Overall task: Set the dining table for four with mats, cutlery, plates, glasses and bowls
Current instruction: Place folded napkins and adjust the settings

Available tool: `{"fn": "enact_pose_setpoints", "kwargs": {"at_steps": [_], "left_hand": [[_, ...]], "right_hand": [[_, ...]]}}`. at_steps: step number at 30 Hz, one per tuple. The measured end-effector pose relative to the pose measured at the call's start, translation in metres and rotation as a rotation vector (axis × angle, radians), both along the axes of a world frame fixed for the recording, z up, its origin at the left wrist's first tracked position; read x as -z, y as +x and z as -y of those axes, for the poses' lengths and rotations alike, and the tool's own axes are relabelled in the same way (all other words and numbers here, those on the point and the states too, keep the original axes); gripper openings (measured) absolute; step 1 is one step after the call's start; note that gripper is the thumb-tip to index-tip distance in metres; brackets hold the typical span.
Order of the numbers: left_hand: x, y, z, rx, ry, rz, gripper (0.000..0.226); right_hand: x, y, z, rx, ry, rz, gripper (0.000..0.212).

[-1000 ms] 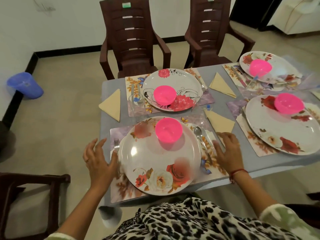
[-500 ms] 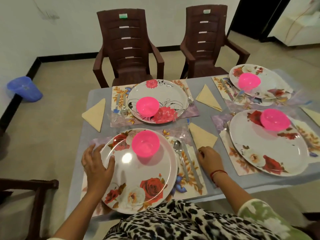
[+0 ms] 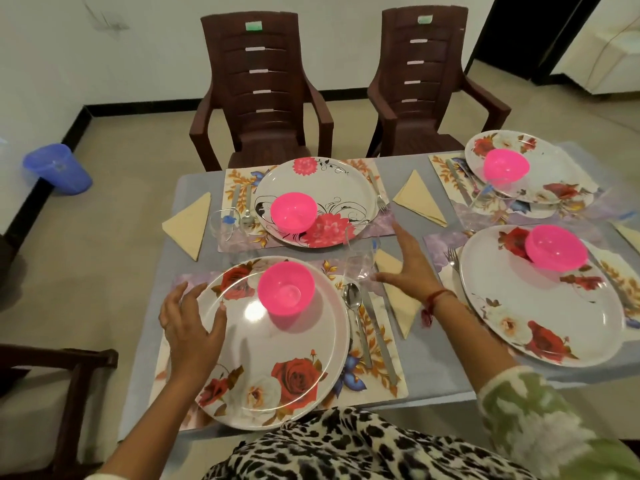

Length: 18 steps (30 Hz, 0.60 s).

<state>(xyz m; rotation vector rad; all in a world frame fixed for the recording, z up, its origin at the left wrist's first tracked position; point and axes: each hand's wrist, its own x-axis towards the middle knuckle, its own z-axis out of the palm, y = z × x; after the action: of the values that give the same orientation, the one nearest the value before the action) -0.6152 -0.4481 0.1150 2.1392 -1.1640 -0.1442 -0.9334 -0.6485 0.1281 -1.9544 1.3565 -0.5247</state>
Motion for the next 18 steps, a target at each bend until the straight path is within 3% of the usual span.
{"fn": "enact_pose_setpoints", "kwargs": {"at_steps": [2, 4, 8, 13, 18], "left_hand": [[-0.005, 0.003, -0.004, -0.003, -0.008, -0.003, 0.054], [-0.009, 0.008, -0.009, -0.012, -0.017, 0.003, 0.054], [-0.011, 0.019, -0.021, -0.039, -0.01, 0.013, 0.059], [-0.008, 0.024, -0.032, -0.057, 0.006, 0.005, 0.064], [-0.008, 0.025, -0.028, -0.044, 0.021, 0.004, 0.066]], "right_hand": [[-0.007, 0.012, 0.023, -0.099, 0.134, -0.01, 0.113], [-0.004, 0.021, 0.033, -0.173, 0.212, 0.019, 0.106], [0.009, 0.032, 0.035, -0.118, 0.18, 0.103, 0.082], [0.015, 0.035, 0.032, -0.098, 0.194, 0.106, 0.075], [0.012, 0.029, 0.029, -0.101, 0.188, 0.087, 0.104]]}}
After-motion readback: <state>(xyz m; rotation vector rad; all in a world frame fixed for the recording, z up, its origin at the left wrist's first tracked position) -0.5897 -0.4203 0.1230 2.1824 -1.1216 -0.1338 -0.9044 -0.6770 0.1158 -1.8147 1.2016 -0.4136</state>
